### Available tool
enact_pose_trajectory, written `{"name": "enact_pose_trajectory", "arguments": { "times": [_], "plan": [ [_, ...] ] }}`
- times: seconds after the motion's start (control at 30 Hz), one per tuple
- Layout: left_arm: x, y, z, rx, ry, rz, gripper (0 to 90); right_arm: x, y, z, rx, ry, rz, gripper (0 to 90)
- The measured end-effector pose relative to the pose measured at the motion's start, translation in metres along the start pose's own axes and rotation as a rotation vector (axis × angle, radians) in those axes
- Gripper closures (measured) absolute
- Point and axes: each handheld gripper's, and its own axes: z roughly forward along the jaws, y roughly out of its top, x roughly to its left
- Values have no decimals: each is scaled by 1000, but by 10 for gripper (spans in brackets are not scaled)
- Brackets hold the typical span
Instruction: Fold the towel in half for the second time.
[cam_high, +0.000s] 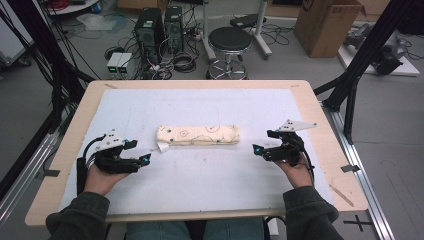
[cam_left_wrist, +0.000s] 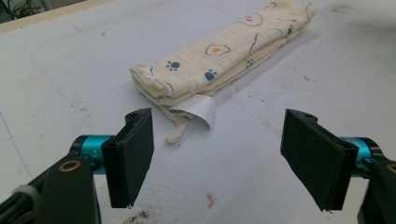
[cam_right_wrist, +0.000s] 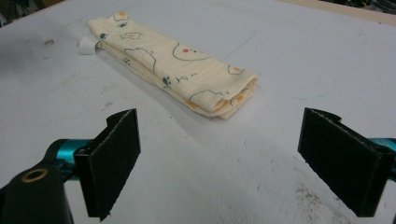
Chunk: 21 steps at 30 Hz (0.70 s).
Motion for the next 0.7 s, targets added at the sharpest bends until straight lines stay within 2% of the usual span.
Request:
{"name": "enact_pose_trajectory", "arguments": {
  "times": [0.3, 0.7],
  "plan": [
    [-5, -7, -5, -7, 4, 6, 258, 0, -12, -6, 2, -21, 18, 123],
    [-8, -21, -14, -8, 16, -4, 250, 3, -25, -16, 7, -41, 0, 122]
  ]
}}
